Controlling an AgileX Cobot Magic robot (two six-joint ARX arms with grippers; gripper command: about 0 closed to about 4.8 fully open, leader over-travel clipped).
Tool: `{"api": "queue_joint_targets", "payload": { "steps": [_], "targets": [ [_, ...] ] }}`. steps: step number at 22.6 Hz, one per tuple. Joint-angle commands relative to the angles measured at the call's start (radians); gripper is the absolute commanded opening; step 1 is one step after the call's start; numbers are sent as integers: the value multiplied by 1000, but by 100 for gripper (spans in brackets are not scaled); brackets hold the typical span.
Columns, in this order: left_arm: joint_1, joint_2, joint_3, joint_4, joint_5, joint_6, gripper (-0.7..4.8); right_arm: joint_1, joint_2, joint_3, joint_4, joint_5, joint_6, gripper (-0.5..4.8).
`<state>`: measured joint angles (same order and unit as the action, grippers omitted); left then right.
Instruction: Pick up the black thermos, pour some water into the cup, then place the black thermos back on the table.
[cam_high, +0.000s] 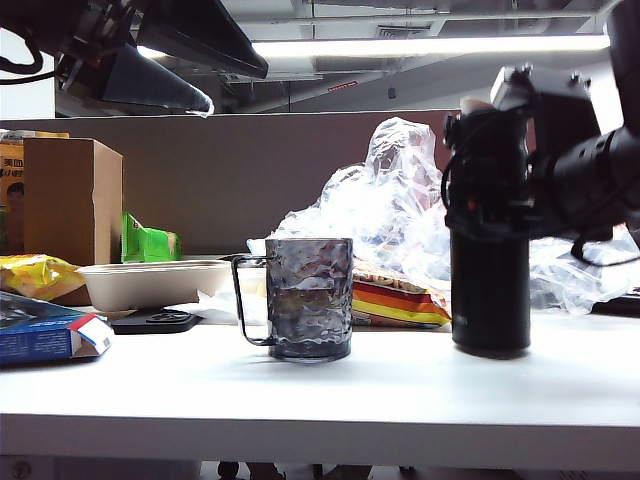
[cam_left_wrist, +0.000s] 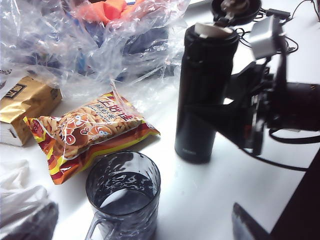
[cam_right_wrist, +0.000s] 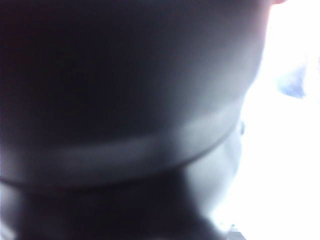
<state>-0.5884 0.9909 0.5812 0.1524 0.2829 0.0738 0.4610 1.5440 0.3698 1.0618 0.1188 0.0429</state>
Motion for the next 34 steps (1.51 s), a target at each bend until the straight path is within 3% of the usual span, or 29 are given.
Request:
{"api": "queue_joint_targets", "payload": {
  "steps": [1,2,6,8,10,15,17,19,23,34],
  "targets": [
    [-2,-1,5,5,-2,-23,479,5,-166,95,-177,-43,-135,176],
    [-2,-1,5,5,1,-29,479,5,-208,157,-296,-72,-211,176],
    [-2,6,8,-12,9,-29,479,5,-198,345,-439,-104,-488,175],
    [-2,61,79,-172,9,-20,479,5,-132,400,-441,-104,-735,175],
    [-2,133,134,-235,5,-17,479,5,-69,420,-444,-103,-908,175],
    [-5,178,164,-270,-19,-17,479,5,5,420,-443,-103,-1146,166],
    [-5,178,164,-353,-42,53,479,5,11,420,-437,-141,-1267,166],
    [-5,178,164,-384,-61,65,479,5,11,420,-418,-191,-1339,166],
    [-5,178,164,-384,-62,65,479,5,11,420,-407,-188,-1516,167],
    [-5,178,164,-383,-62,65,479,5,11,420,-393,-201,-1509,167]
  ]
}}
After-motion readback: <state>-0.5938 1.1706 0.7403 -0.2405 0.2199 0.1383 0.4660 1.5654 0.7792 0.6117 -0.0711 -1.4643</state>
